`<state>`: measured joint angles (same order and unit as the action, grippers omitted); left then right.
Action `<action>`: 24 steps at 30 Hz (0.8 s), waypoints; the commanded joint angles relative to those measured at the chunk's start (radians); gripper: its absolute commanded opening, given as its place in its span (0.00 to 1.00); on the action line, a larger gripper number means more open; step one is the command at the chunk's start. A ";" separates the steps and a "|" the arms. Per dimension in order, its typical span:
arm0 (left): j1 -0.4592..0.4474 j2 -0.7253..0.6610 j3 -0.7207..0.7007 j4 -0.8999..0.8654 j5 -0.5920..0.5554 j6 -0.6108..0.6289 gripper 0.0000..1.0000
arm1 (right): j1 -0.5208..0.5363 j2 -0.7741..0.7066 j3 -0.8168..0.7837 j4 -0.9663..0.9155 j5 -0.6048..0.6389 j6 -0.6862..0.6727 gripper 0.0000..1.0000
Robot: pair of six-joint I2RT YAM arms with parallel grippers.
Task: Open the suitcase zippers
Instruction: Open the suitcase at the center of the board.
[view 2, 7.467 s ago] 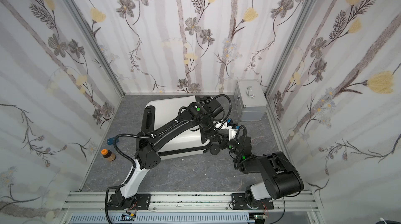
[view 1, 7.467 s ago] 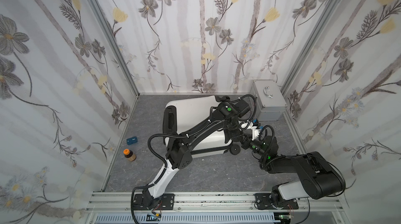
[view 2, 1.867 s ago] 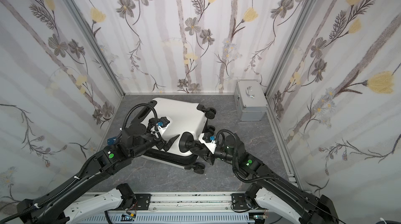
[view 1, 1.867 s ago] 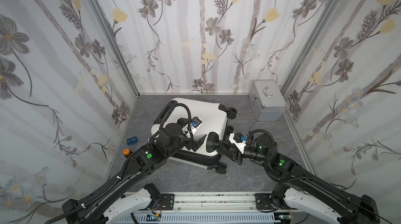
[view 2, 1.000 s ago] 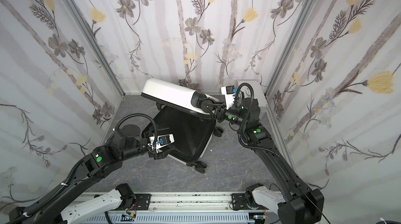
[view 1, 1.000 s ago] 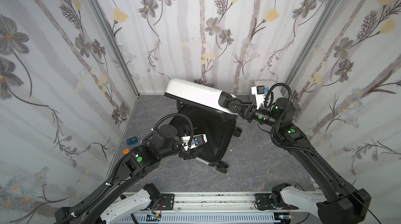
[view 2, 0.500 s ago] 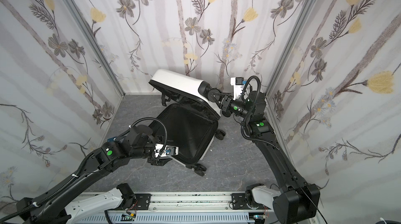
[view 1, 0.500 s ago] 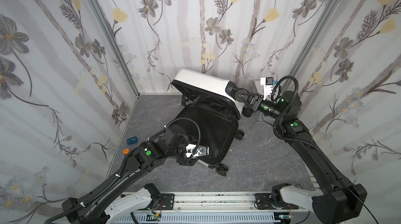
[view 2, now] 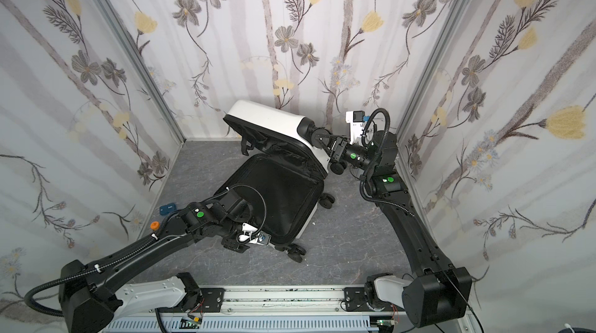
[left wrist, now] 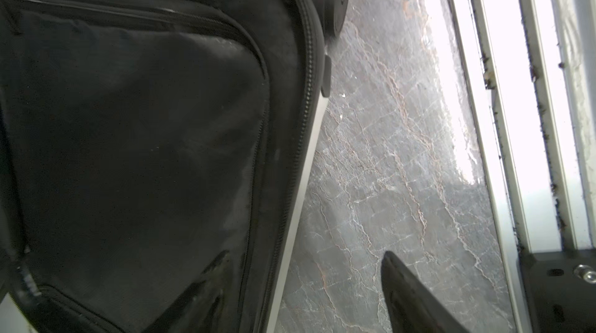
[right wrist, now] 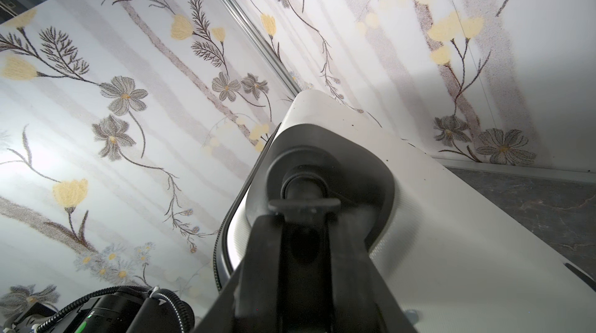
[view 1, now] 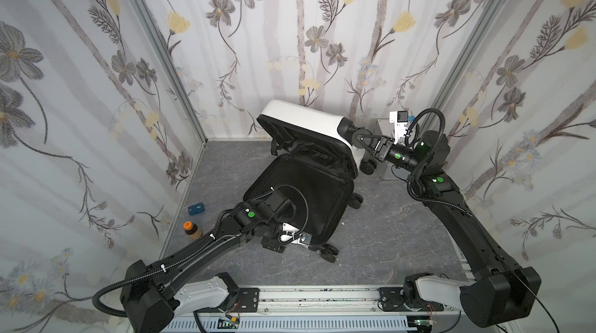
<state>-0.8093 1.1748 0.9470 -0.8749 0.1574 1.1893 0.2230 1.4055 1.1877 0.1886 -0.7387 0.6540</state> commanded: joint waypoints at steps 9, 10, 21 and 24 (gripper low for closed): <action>0.054 0.152 -0.008 0.126 -0.064 0.079 0.65 | -0.004 0.003 0.016 0.161 -0.074 0.021 0.00; 0.057 0.165 -0.005 0.130 -0.061 0.081 0.62 | -0.004 0.003 0.016 0.160 -0.076 0.019 0.00; 0.025 0.197 0.027 0.094 -0.057 -0.019 0.00 | -0.050 0.041 0.076 0.147 -0.039 0.024 0.00; -0.010 0.156 0.027 0.082 -0.078 -0.102 0.00 | -0.069 0.085 0.131 0.123 0.024 0.025 0.00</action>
<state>-0.7982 1.3598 0.9627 -0.7898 0.0998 1.2022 0.1665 1.4708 1.2652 0.1776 -0.7765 0.6804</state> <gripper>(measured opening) 0.092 0.410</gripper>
